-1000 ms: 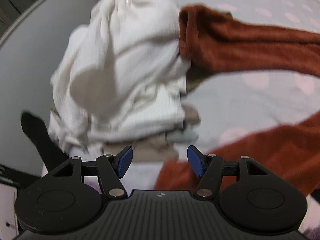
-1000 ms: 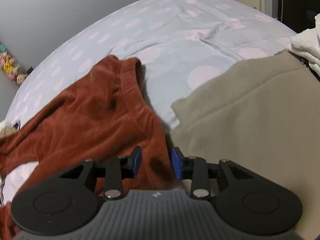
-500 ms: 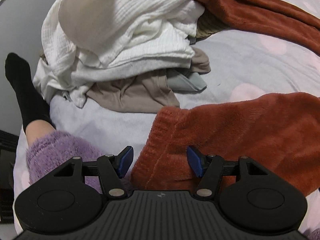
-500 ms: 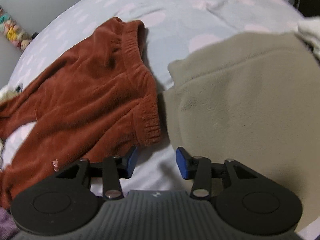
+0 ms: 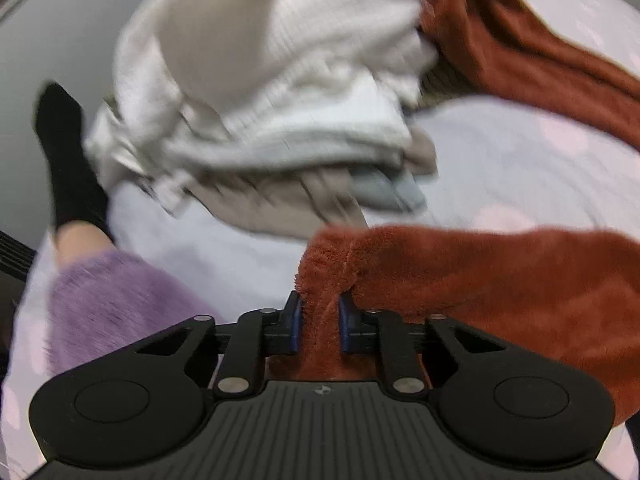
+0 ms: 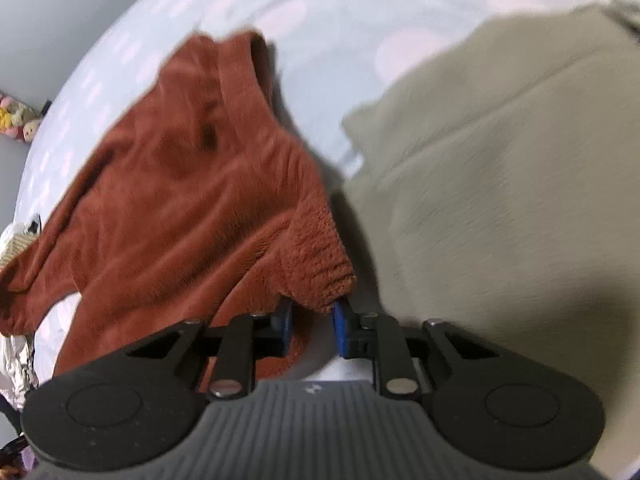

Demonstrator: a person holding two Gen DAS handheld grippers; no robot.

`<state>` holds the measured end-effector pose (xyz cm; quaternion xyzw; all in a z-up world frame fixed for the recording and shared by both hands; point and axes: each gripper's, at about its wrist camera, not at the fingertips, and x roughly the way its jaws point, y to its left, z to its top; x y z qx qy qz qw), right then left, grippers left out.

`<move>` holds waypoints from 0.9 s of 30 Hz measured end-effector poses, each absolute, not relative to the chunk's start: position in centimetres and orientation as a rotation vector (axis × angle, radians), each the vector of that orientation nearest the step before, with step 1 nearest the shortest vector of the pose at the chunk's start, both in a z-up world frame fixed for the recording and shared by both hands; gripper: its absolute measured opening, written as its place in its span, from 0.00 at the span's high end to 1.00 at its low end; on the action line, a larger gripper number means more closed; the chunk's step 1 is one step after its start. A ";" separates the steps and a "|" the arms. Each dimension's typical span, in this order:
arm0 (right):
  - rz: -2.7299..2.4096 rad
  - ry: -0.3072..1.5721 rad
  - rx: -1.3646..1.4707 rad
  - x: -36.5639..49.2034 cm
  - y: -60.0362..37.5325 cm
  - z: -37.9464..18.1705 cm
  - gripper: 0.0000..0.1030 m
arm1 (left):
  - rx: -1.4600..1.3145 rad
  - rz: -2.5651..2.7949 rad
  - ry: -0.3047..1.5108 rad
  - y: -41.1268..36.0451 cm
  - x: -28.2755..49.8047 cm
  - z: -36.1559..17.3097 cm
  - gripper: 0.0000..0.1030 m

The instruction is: Fold clothes

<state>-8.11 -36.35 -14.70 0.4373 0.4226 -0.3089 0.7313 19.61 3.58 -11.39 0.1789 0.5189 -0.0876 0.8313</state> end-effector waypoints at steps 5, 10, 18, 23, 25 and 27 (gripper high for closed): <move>-0.749 0.854 0.886 -10.6 -37.3 -9.5 0.84 | 0.378 -0.170 1.042 4.8 20.8 -6.5 0.87; -0.757 0.939 0.836 -10.3 -37.5 -9.5 0.85 | 0.447 -0.179 1.092 3.6 21.6 -6.8 0.86; -0.744 1.029 0.709 -8.9 -35.9 -10.9 0.75 | 0.528 -0.205 1.070 2.7 20.7 -10.1 0.65; -0.722 1.016 0.511 -8.3 -33.8 -7.7 0.65 | 0.693 -0.267 0.912 1.5 18.0 -7.9 0.55; -0.666 1.003 0.477 -7.6 -32.8 -7.1 0.65 | 0.703 -0.342 0.887 1.0 16.8 -6.9 0.55; -0.595 1.004 0.441 -6.9 -31.2 -6.7 0.65 | 0.715 -0.431 0.866 0.3 15.3 -6.1 0.55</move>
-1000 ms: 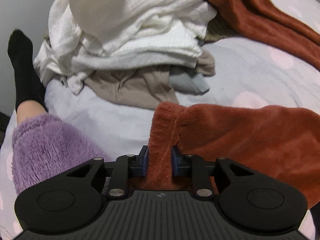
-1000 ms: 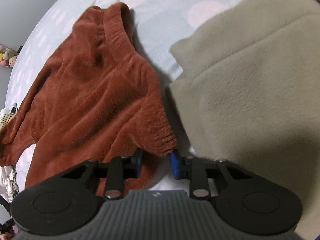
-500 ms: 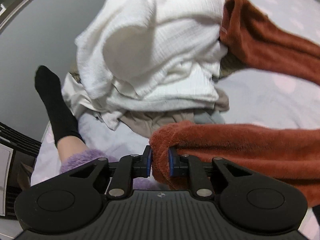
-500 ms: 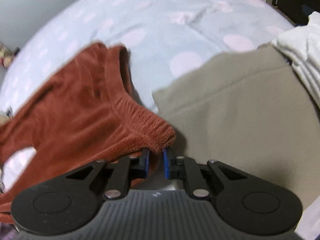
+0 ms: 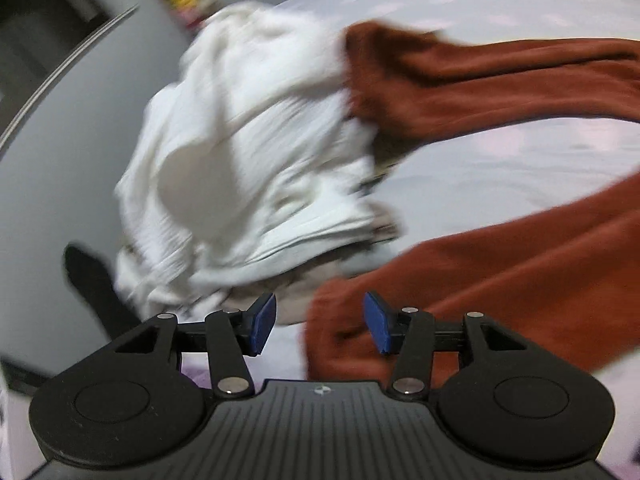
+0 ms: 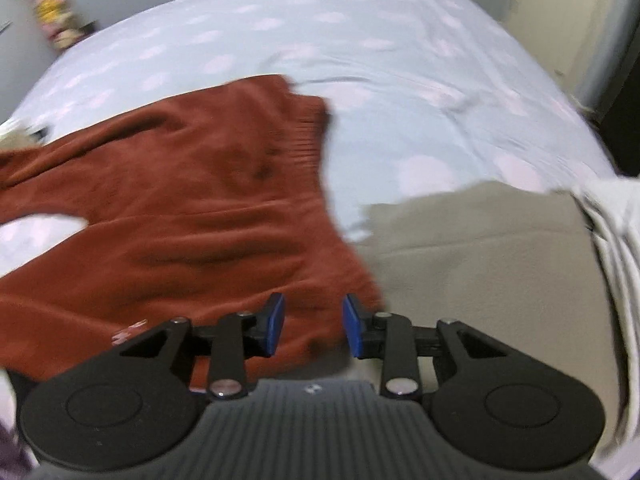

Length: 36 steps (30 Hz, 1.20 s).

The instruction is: Fold clothes

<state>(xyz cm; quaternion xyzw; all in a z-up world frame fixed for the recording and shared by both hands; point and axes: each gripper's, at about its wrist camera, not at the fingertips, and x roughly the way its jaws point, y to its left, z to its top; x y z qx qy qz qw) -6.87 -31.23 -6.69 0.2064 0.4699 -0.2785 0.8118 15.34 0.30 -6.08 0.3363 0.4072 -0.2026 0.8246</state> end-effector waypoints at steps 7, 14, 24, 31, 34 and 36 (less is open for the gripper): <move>-0.350 1.028 0.286 -3.3 -24.3 -7.0 0.53 | 0.894 -0.711 0.833 -2.8 8.8 -7.2 0.55; -0.088 1.026 0.145 -0.1 -16.7 -8.6 0.45 | 1.069 -0.880 0.795 -5.8 3.5 -11.4 0.54; 0.157 1.010 -0.172 5.6 -5.5 -14.2 0.36 | 1.317 -0.871 0.621 -8.9 -1.1 -16.4 0.54; 0.112 1.005 -0.313 6.8 -3.1 -17.0 0.79 | 1.312 -0.811 0.566 -9.5 -1.6 -17.1 0.91; 0.106 0.974 -0.253 6.1 -3.9 -16.1 0.91 | 1.278 -0.825 0.572 -9.3 -1.5 -15.9 0.96; 0.109 0.949 -0.228 5.4 -4.3 -14.9 0.92 | 1.268 -0.861 0.598 -9.0 -1.6 -15.0 0.97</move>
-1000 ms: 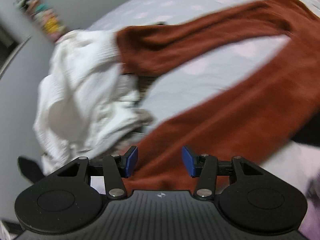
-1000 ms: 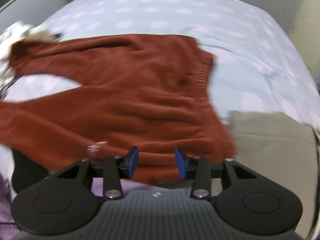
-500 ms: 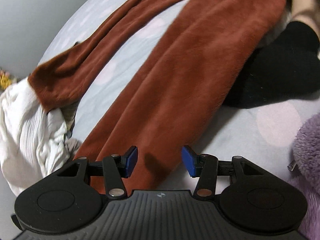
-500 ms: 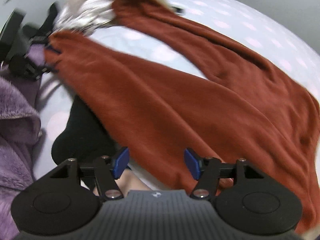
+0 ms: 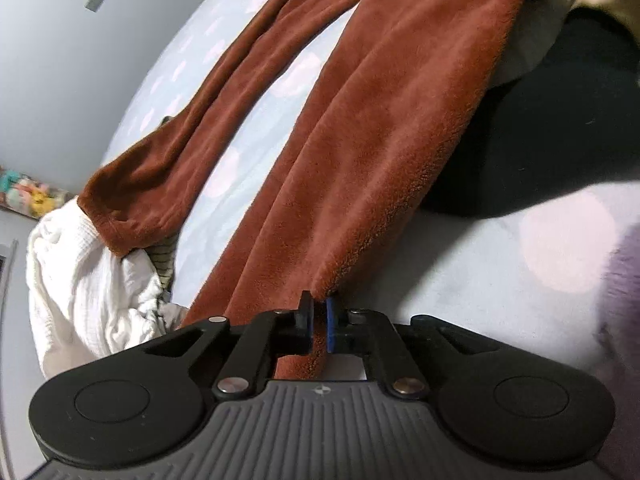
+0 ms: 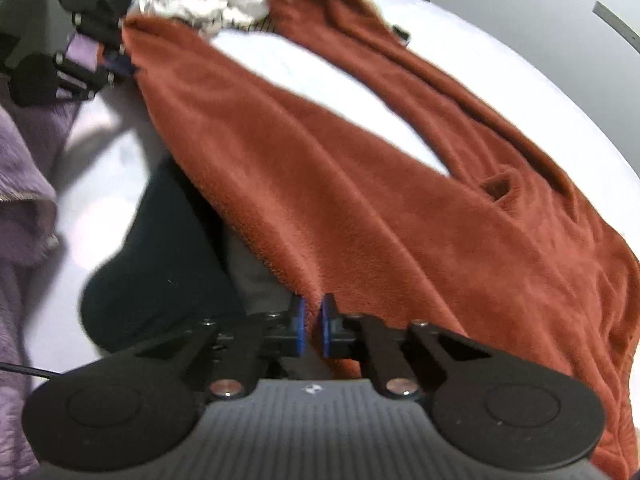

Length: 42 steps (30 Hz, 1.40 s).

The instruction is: Fold clothes

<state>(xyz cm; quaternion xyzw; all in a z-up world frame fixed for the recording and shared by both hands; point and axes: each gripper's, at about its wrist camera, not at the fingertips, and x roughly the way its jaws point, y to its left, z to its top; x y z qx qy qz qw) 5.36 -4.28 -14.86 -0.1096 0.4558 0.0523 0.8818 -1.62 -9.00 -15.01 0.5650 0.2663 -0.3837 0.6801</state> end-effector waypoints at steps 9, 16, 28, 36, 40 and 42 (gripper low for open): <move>0.227 1.061 -0.153 3.1 -3.7 -14.7 0.93 | 1.345 -1.032 0.738 -7.0 -4.7 -14.7 0.97; 0.211 1.056 -0.089 3.2 -4.7 -14.3 0.80 | 1.225 -1.032 0.834 -6.5 -2.6 -14.5 0.85; 0.005 0.917 0.049 1.9 -12.3 -10.3 0.57 | 0.951 -0.864 0.744 -7.5 8.3 -6.8 0.60; -0.242 0.878 0.116 4.7 -23.3 -8.8 0.54 | 1.013 -0.654 0.542 -14.1 18.2 -6.1 0.53; -0.362 0.856 0.183 7.2 -30.6 -8.3 0.49 | 1.084 -0.580 0.471 -17.5 23.2 -6.8 0.53; -0.421 0.842 0.212 8.5 -34.2 -8.4 0.48 | 1.111 -0.551 0.453 -19.0 25.7 -7.3 0.53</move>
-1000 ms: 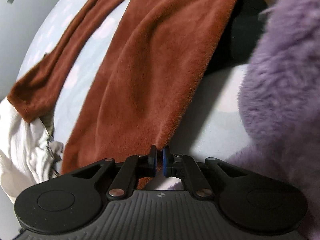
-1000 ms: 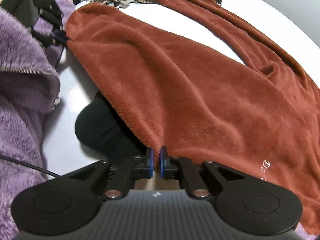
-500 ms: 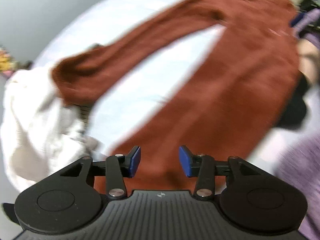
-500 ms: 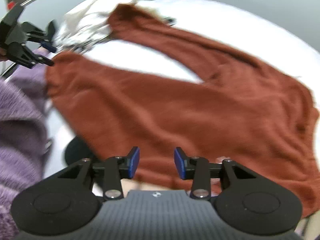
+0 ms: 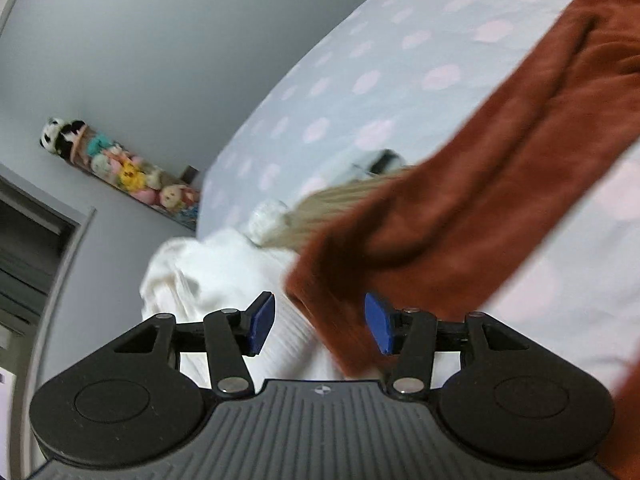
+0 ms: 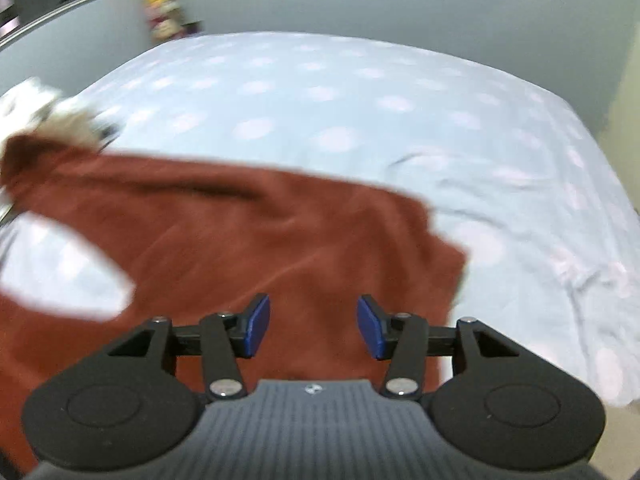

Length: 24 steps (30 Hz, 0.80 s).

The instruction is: Fold clothes

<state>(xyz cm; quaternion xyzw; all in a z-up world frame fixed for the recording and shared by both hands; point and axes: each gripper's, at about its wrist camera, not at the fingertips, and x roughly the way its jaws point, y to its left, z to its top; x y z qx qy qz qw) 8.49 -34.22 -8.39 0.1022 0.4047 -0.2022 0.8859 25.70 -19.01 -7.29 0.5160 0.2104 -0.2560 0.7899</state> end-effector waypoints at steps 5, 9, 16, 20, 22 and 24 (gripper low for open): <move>-0.540 0.817 0.301 11.7 -42.6 -9.5 0.48 | 1.102 -0.490 0.481 -22.0 31.5 -8.4 0.53; -0.563 0.821 0.316 14.4 -46.7 -11.1 0.49 | 1.146 -0.487 0.522 -24.0 34.6 -10.1 0.53; -0.477 0.910 0.285 19.8 -48.5 -15.4 0.49 | 1.179 -0.529 0.614 -25.5 36.9 -13.1 0.80; -0.440 0.976 0.297 20.8 -48.6 -16.8 0.90 | 1.030 -0.529 0.663 -24.9 37.7 -12.0 0.97; -0.456 0.986 0.272 21.1 -48.5 -16.9 0.93 | 0.908 -0.481 0.676 -24.2 38.6 -10.6 0.98; -0.537 0.914 0.246 20.6 -48.7 -15.9 0.94 | 0.796 -0.422 0.673 -23.5 39.7 -9.3 0.98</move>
